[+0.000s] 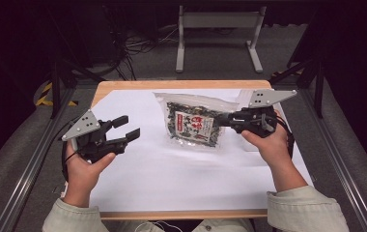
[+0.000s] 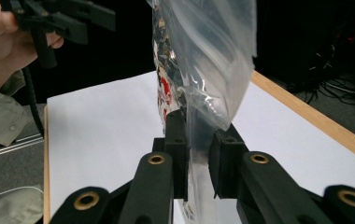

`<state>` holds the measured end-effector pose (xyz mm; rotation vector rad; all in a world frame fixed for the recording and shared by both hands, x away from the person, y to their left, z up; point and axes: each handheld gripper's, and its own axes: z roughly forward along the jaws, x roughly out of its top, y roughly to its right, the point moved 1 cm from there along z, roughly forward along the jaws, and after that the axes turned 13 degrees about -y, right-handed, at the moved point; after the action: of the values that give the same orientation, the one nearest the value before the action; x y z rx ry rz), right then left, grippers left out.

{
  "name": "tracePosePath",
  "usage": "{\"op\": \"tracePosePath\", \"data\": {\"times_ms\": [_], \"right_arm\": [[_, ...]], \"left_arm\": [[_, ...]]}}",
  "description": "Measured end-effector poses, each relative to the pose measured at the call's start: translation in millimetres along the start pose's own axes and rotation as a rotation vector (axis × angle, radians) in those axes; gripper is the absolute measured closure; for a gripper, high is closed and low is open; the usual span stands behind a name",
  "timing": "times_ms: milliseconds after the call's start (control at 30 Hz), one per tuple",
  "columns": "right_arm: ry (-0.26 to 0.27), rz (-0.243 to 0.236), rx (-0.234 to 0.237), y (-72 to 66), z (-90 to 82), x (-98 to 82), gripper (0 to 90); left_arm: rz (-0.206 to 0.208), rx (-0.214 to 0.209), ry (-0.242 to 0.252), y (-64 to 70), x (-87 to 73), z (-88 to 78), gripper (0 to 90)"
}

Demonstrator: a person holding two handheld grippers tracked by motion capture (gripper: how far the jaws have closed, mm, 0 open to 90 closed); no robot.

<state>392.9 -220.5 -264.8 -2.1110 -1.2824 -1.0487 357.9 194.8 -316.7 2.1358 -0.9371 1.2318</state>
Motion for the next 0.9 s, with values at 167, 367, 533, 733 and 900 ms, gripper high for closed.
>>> {"op": "tracePosePath", "data": {"times_ms": [167, 367, 533, 733, 900], "right_arm": [[0.017, 0.039, -0.015, 6.5, -10.1, 0.1, 78.8], [0.026, 0.077, -0.055, 13.8, -24.8, 2.7, 78.8], [0.041, 0.119, -0.085, 21.0, -36.4, 3.0, 78.7], [0.052, 0.154, -0.116, 31.7, -51.4, 4.3, 78.7], [0.057, 0.171, -0.151, 39.3, -63.4, 6.1, 78.7]], "left_arm": [[-0.022, 0.021, -0.03, -9.3, -16.9, 6.6, 37.3], [-0.031, 0.049, -0.055, -20.3, -32.9, 18.2, 35.6], [-0.035, 0.063, -0.065, -27.9, -40.2, 23.2, 33.8], [-0.036, 0.071, -0.093, -35.2, -50.3, 28.3, 33.3], [-0.031, 0.077, -0.11, -38.2, -56.5, 32.2, 33.3]]}}
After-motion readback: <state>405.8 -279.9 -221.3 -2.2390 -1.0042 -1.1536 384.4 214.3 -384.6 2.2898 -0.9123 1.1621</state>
